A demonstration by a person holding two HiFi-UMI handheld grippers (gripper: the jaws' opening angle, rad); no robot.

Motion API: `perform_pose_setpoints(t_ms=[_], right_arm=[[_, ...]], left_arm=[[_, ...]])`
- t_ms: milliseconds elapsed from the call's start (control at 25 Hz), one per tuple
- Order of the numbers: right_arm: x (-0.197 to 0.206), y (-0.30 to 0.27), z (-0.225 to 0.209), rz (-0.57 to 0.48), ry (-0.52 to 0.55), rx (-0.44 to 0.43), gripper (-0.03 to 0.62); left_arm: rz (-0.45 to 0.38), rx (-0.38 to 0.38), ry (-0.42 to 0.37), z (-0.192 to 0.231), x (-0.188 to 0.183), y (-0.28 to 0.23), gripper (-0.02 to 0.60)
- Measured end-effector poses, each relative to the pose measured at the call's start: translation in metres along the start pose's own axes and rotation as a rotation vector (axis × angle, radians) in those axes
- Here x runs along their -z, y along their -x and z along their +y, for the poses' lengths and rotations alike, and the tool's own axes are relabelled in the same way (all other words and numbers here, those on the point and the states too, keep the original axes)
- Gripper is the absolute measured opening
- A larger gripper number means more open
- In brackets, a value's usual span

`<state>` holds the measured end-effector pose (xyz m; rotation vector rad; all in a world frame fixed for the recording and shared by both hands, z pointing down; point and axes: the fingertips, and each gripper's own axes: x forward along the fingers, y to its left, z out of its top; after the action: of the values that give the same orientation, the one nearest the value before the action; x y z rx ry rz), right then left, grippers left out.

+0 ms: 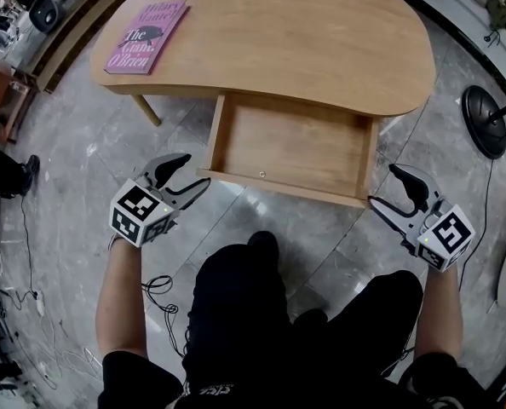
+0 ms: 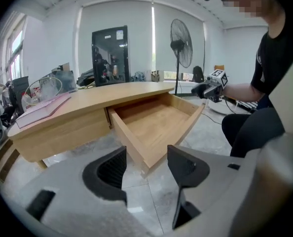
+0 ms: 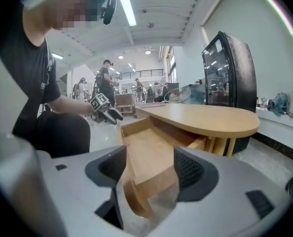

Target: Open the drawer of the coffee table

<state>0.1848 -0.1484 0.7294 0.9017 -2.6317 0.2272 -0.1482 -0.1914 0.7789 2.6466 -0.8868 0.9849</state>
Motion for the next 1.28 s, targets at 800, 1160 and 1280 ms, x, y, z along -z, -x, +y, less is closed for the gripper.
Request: perform_pose_setpoints(t_ms=[800, 1160, 1280], right_arm=[[-0.262, 0.055, -0.028, -0.191, -0.158, 0.319, 0.140], [-0.407, 0.103, 0.005, -0.172, -0.201, 0.306, 0.043], [-0.444, 0.123, 0.013, -0.193, -0.235, 0.324, 0.017]], left_arm=[[-0.251, -0.073, 0.106, 0.005, -0.260, 0.118, 0.114], [-0.302, -0.103, 0.175, 0.014, -0.382, 0.217, 0.023], [-0.329, -0.107, 0.202, 0.012, -0.409, 0.244, 0.014]])
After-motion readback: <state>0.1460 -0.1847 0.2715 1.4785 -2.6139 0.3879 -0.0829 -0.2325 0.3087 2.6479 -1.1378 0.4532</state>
